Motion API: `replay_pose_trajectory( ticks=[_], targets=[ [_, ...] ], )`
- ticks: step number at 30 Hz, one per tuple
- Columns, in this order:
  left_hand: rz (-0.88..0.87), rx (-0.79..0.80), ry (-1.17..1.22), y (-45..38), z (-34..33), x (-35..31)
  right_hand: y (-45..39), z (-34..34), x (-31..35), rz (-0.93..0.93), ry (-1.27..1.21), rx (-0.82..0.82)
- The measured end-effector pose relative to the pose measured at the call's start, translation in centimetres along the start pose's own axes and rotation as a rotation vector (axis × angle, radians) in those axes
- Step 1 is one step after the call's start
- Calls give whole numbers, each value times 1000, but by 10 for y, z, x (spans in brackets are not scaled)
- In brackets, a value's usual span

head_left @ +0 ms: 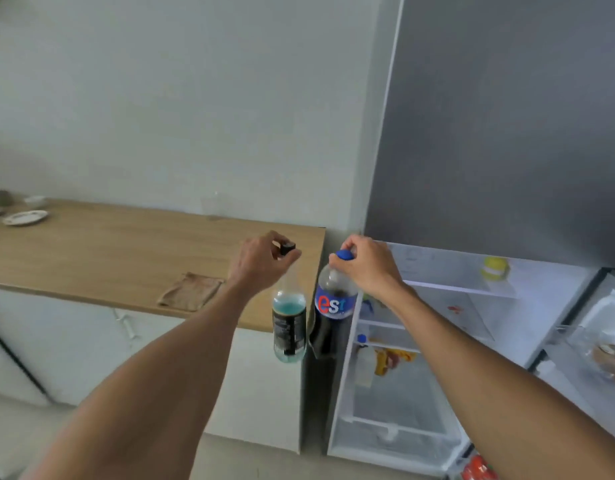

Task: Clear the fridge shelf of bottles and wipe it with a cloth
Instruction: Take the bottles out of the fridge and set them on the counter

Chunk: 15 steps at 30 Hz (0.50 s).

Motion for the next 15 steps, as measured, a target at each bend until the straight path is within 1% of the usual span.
replay_pose_trajectory(
  ticks=[3, 7, 11, 15],
  targets=[
    [14, -44, -18, -34, 23, 25, -25, -29, 29, 2, -49, -51],
    [23, -59, -57, -82, 22, 61, -74, -78, 48, -42, -58, -56],
    [57, -98, -45, -129, 10, 100, -122, -132, 51, -45, -63, -8],
    [36, -45, -72, -165, -15, 137, -154, -181, 43, -36, -47, 70]
  ],
)
Point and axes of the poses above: each hand's wrist, its own y-axis away from the middle knuckle, its own z-axis out of the back of the hand, x = y × z, the point moved 3 cm from there along -y, towards the middle knuckle, and after that the axes turned 11 degrees about -x, right-handed, at the moved point
